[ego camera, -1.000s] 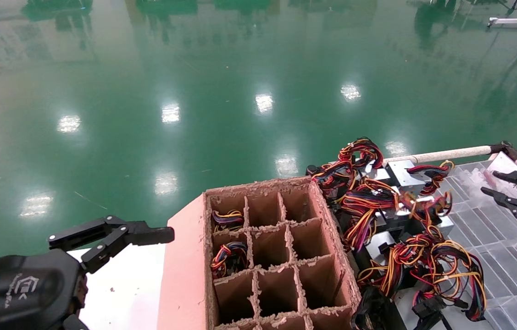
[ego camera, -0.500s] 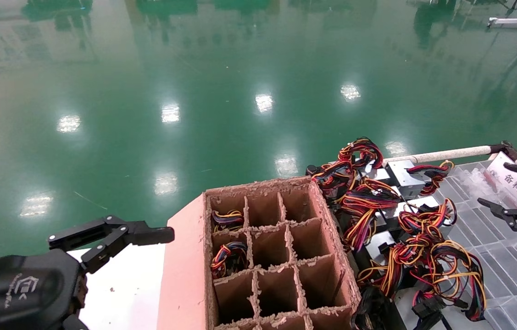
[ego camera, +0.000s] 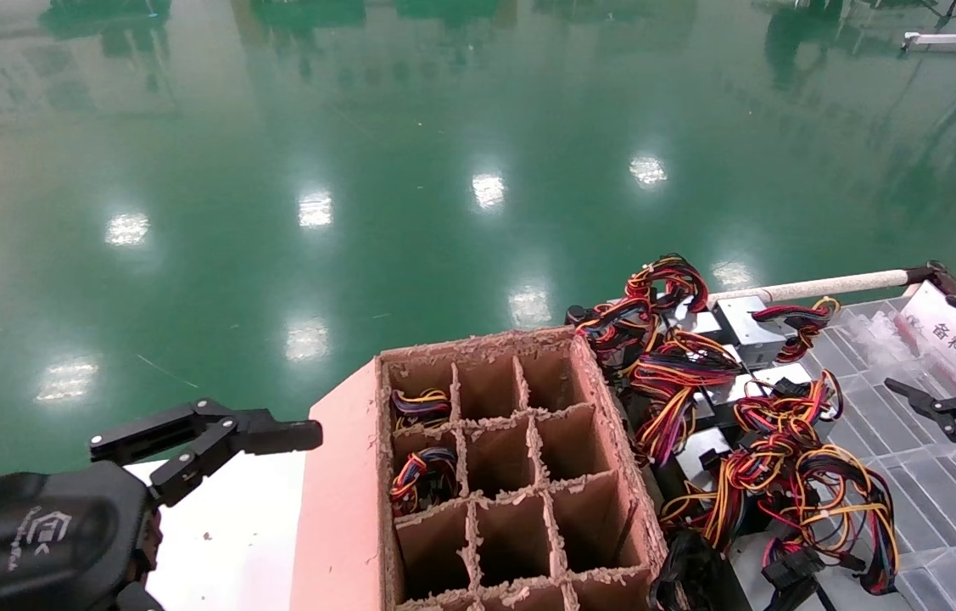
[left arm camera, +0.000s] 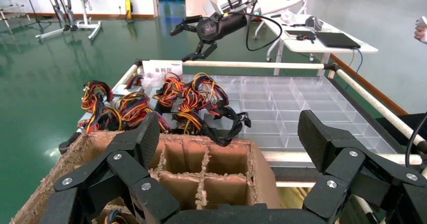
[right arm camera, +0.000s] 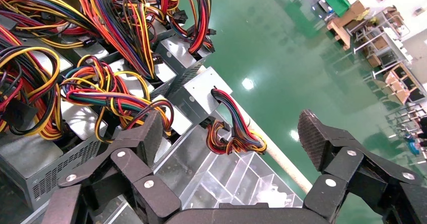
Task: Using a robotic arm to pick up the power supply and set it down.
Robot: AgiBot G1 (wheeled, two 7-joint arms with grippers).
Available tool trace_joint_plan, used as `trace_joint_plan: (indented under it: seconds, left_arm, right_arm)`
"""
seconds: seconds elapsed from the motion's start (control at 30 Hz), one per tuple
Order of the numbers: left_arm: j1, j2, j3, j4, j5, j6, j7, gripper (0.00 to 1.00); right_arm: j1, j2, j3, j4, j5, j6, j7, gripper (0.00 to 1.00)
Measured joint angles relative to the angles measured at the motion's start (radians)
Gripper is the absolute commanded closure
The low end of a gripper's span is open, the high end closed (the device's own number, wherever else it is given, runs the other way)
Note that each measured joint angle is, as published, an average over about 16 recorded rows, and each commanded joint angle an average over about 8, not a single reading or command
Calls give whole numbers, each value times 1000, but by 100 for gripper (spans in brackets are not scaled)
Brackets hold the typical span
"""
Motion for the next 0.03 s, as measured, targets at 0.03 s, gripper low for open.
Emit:
trace_joint_plan:
  seconds: [0.03]
  left_arm:
    - [0,0,0,0,0,0,0,0]
  right_arm:
    - [0,0,0,0,0,0,0,0]
